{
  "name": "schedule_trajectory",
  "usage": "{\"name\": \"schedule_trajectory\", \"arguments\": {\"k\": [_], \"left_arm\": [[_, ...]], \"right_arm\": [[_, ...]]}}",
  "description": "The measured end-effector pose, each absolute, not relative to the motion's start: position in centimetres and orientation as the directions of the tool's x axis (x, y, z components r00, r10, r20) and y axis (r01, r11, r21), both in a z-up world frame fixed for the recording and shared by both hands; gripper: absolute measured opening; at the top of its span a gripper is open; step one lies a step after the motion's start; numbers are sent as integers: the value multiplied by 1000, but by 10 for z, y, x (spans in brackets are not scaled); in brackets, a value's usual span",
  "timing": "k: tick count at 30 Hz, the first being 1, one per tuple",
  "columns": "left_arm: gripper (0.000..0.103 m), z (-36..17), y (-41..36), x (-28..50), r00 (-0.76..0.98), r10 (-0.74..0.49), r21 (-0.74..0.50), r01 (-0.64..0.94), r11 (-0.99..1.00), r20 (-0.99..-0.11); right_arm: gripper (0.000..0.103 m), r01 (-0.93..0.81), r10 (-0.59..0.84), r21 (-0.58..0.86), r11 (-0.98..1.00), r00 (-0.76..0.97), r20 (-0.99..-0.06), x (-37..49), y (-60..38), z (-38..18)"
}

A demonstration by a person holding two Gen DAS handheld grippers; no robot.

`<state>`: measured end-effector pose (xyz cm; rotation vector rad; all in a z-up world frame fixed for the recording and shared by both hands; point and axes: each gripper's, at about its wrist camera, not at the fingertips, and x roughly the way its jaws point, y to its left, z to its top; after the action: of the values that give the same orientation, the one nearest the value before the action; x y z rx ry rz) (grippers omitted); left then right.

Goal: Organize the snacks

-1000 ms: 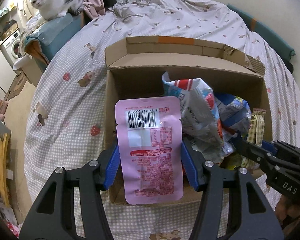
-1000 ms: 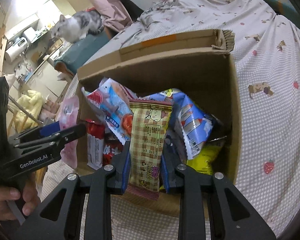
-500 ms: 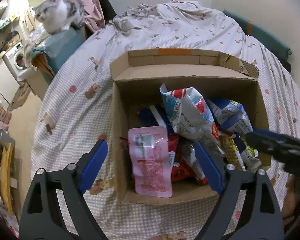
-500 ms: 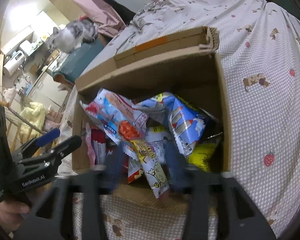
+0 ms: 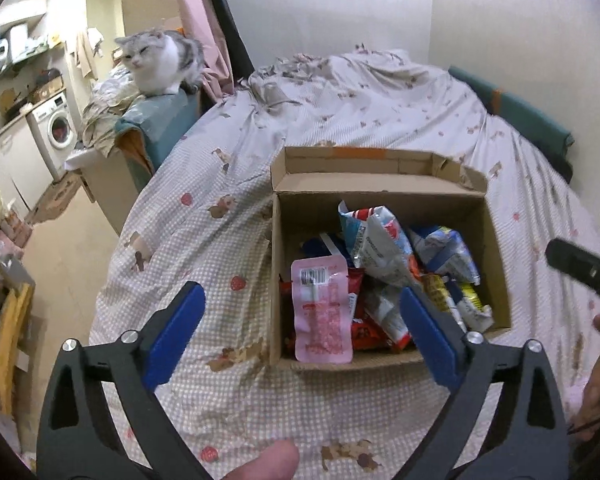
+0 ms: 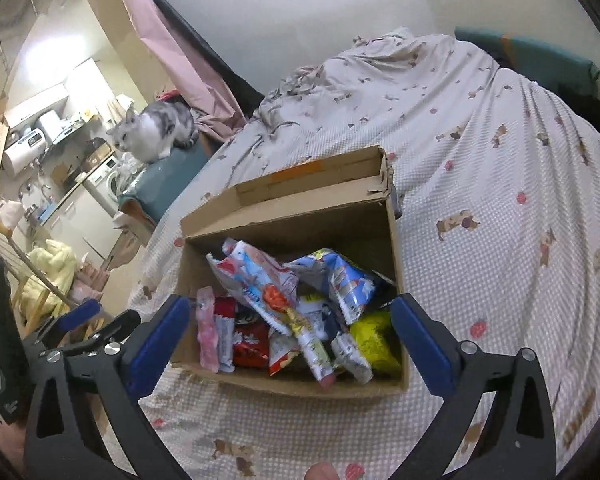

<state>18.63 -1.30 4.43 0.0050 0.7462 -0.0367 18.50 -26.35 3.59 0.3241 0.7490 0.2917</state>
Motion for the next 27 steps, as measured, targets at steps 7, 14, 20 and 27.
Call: {"name": "schedule_trajectory", "arguments": {"k": [7, 14, 20, 27], "left_arm": [[102, 56, 2, 144, 760, -37, -39, 15, 999, -648], [103, 45, 13, 112, 762, -43, -52, 12, 999, -647], [103, 32, 16, 97, 767, -37, -69, -10, 998, -640], [103, 15, 12, 101, 753, -25, -63, -22, 998, -658]], "right_arm": [[103, -165, 324, 306, 938, 733, -598, 135, -249, 52], [103, -140, 260, 243, 960, 764, -590, 91, -241, 40], [103, -137, 261, 247, 959, 762, -593, 80, -239, 21], [103, -118, 227, 214, 970, 756, -614, 92, -234, 8]]}}
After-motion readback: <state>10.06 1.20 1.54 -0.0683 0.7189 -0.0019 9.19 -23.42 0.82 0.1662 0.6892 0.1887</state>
